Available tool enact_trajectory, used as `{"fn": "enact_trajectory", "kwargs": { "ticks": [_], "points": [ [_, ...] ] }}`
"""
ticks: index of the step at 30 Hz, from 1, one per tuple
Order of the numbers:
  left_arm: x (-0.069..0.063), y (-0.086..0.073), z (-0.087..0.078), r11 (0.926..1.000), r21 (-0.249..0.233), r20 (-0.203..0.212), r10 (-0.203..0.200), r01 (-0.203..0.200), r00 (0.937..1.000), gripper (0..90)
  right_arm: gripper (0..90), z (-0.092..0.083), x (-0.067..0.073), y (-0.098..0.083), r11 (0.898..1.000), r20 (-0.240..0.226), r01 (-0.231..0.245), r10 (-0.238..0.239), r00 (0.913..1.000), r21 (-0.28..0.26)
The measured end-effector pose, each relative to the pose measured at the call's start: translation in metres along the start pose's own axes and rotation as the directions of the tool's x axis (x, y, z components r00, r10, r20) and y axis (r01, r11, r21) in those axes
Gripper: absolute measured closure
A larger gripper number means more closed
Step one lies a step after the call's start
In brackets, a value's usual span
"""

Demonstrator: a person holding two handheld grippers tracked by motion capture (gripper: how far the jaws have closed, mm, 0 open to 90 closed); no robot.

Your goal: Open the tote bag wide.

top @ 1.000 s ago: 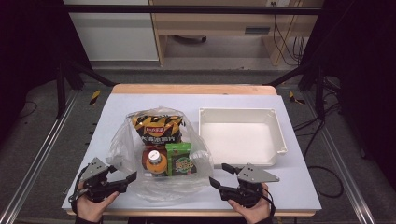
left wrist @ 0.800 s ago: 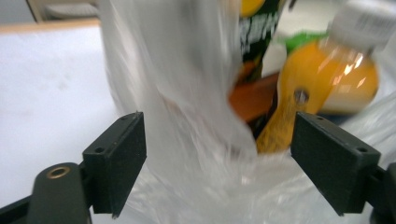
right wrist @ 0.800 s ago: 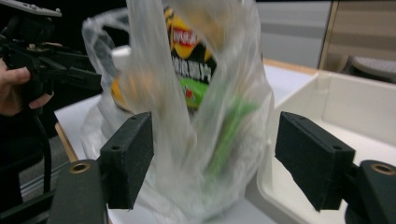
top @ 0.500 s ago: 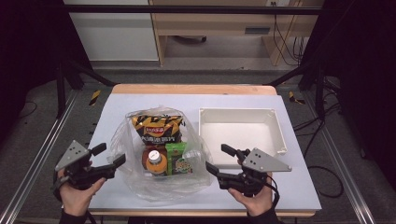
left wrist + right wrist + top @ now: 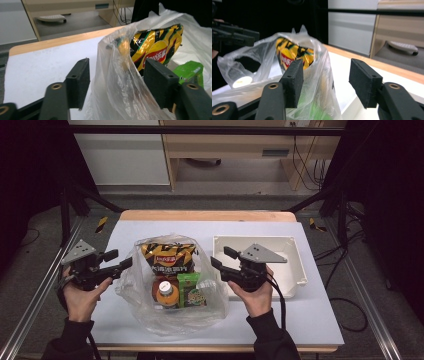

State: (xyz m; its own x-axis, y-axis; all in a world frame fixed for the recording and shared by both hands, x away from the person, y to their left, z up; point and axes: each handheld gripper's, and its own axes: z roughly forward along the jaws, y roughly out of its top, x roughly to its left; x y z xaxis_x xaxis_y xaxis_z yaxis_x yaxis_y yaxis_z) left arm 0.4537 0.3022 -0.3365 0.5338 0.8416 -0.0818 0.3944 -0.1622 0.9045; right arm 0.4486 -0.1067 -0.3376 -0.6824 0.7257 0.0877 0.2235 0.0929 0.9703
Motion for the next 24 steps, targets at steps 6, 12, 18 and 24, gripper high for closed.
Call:
{"fn": "enact_trajectory", "kwargs": {
  "ticks": [6, 12, 18, 24],
  "points": [
    [0.005, -0.010, 0.014, 0.9987, 0.050, 0.034, -0.014, 0.012, 0.9993, 50.6, 48.9, 0.019, 0.005, -0.007, 0.998, -0.011, 0.024, -0.023, 0.9997, 0.064],
    [0.006, -0.016, 0.022, 0.9982, 0.058, 0.045, -0.021, 0.018, 0.9988, 47.8, 48.5, 0.032, 0.008, -0.021, 0.991, -0.015, 0.034, -0.032, 0.9994, 0.128],
    [-0.001, -0.014, 0.031, 0.9973, 0.073, 0.027, 0.004, -0.006, 0.9996, 52.3, 55.9, 0.039, 0.008, -0.033, 0.986, -0.023, 0.034, -0.031, 0.9993, 0.162],
    [0.000, -0.017, 0.034, 0.9972, 0.072, -0.001, 0.016, -0.016, 0.9999, 81.9, 76.3, 0.043, 0.011, -0.041, 0.977, -0.021, 0.060, -0.057, 0.9981, 0.205]
  ]
}}
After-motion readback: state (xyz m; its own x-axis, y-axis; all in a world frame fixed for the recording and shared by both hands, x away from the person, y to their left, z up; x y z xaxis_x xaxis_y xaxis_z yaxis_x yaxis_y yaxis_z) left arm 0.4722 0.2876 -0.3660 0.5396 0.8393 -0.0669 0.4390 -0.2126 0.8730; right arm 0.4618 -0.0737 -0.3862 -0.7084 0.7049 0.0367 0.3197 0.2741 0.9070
